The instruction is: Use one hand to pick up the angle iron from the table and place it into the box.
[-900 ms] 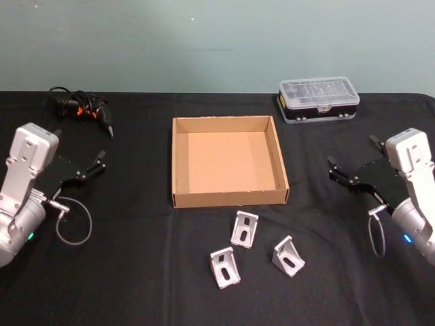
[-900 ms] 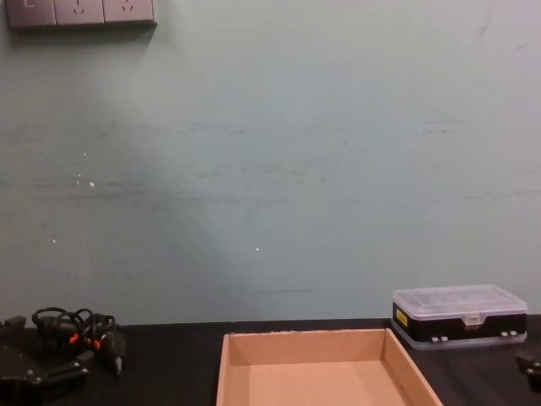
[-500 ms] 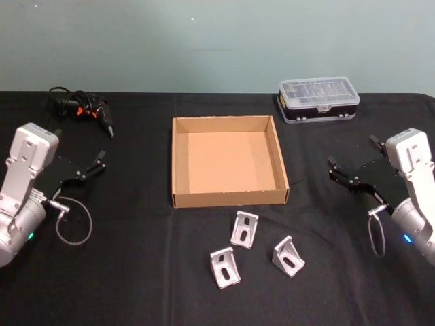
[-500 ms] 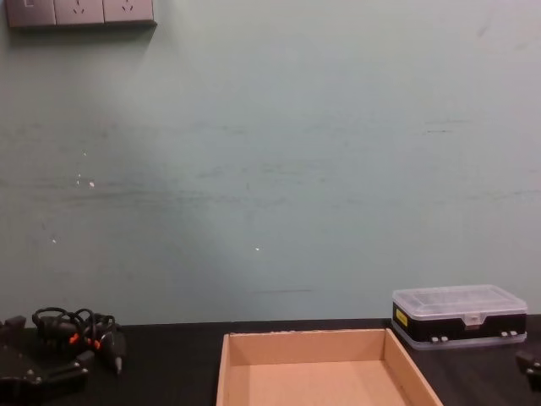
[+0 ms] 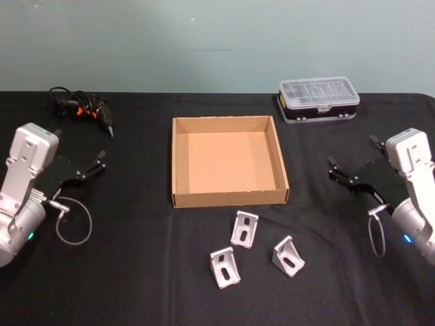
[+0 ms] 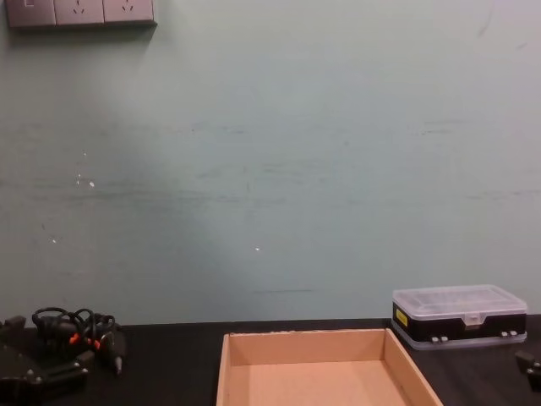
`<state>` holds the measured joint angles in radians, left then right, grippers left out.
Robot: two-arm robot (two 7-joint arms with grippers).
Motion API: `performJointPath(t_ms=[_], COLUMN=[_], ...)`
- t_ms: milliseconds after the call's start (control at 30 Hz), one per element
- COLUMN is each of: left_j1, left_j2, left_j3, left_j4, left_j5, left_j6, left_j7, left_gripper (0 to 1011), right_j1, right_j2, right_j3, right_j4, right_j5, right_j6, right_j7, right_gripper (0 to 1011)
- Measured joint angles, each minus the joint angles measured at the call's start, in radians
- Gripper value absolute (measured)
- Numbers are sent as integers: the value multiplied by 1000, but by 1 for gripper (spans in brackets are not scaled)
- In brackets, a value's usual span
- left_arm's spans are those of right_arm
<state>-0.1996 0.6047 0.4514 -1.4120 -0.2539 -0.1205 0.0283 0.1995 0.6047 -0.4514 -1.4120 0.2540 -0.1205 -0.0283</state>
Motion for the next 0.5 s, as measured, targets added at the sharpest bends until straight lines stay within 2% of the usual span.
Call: performJointPath(t_ms=[500], left_j1=[0], left_j2=[0], left_j3=[0], left_j4=[0], left_j5=[0], left_j6=[0], left_j7=[0], left_gripper=[1000], right_j1=[0], right_j2=[0], right_j3=[0], right_j4=[0], right_j5=[0], right_j6=[0], right_j7=[0], right_gripper=[1004])
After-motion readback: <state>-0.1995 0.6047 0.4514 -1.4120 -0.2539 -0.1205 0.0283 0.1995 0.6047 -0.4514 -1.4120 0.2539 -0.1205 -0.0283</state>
